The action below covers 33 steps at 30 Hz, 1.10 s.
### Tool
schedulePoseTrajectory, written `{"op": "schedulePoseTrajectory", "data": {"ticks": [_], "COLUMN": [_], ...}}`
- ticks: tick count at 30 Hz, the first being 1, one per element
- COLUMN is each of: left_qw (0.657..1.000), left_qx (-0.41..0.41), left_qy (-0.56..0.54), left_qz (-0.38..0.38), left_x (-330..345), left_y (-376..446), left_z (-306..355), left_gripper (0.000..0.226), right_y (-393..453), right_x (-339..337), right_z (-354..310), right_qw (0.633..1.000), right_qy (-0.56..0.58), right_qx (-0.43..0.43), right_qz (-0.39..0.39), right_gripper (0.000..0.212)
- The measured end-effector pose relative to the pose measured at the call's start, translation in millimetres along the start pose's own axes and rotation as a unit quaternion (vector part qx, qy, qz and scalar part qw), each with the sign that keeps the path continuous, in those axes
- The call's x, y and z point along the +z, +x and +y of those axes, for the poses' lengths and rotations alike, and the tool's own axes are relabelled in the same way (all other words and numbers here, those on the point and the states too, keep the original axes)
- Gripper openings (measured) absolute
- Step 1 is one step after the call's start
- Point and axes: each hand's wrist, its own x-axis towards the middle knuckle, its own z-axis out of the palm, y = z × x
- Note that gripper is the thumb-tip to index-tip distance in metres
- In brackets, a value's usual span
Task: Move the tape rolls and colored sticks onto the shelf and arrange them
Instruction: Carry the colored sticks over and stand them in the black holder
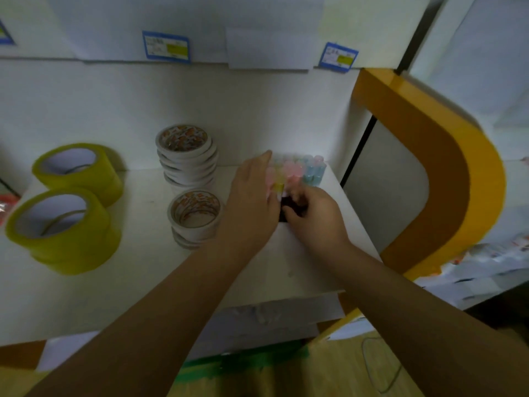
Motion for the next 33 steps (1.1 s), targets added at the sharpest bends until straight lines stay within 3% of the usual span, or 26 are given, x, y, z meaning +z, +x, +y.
{"op": "schedulePoseTrajectory", "data": {"ticks": [4, 9, 14, 24, 33], "left_qw": [0.996, 0.993, 0.987, 0.979, 0.975], "left_qx": [0.054, 0.067, 0.085, 0.126, 0.129], "left_qy": [0.054, 0.094, 0.123, 0.115, 0.106], "left_qz": [0.037, -0.021, -0.056, -0.111, -0.144], "left_x": [-6, -16, -5, 74, 148], "left_y": [-16, -31, -53, -116, -141], "left_z": [9, 40, 87, 227, 299], "left_gripper": [0.061, 0.062, 0.06, 0.063, 0.062], "right_y": [-31, -72, -120, -192, -242], "right_x": [-34, -89, -159, -286, -347], "right_z": [-3, -3, 14, 112, 173], "right_qw": [0.999, 0.995, 0.998, 0.997, 0.996], "right_qy": [0.035, 0.058, 0.013, -0.021, -0.012], "right_qx": [-0.009, 0.016, -0.045, -0.005, 0.039], "right_qz": [0.0, -0.08, -0.038, 0.074, 0.082], "right_gripper": [0.015, 0.031, 0.035, 0.039, 0.033]}}
